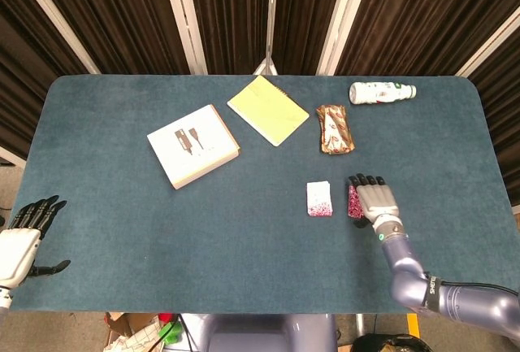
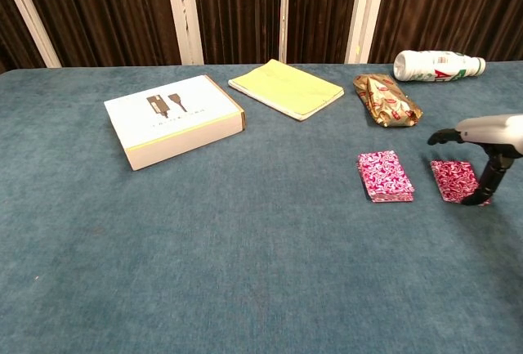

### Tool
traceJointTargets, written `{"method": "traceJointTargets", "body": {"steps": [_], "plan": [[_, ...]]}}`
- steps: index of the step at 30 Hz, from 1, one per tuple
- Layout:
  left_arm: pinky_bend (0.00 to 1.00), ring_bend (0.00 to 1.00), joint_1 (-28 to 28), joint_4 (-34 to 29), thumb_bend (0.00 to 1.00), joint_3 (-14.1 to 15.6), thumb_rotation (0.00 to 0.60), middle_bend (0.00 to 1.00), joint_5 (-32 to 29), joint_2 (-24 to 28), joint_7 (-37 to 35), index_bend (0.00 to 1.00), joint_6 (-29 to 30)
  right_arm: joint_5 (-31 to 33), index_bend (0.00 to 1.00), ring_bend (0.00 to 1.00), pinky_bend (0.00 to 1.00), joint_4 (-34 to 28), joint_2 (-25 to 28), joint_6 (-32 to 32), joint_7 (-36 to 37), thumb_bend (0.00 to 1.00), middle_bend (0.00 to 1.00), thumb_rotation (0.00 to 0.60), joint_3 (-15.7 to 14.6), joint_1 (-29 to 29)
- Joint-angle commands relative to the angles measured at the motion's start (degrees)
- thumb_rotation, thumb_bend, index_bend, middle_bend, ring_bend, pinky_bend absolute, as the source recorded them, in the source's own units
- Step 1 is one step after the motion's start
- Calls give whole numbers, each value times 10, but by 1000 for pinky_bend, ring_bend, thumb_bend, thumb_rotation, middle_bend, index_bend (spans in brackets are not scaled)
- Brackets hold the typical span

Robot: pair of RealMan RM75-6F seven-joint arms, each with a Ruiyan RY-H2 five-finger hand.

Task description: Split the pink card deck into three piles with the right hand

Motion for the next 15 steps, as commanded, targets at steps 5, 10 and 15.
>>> {"method": "traceJointTargets", "body": {"steps": [5, 10, 15], "plan": [[0, 0, -1, 5, 0, -2, 600, 0, 2, 0, 3, 0, 4, -10, 0, 0, 0, -9, -22, 3, -8, 254, 0, 600, 11, 20], [0, 0, -1, 8, 0, -4, 600, 0, -2, 1, -9, 0, 1, 3, 0, 0, 0, 4, -46, 2, -25, 254, 0, 600, 14, 40], [0, 0, -3, 9, 0, -4, 600, 0, -3, 5, -18, 0, -3, 23, 0, 0, 0, 25, -72, -3, -35, 253, 0, 600, 14, 54]]}}
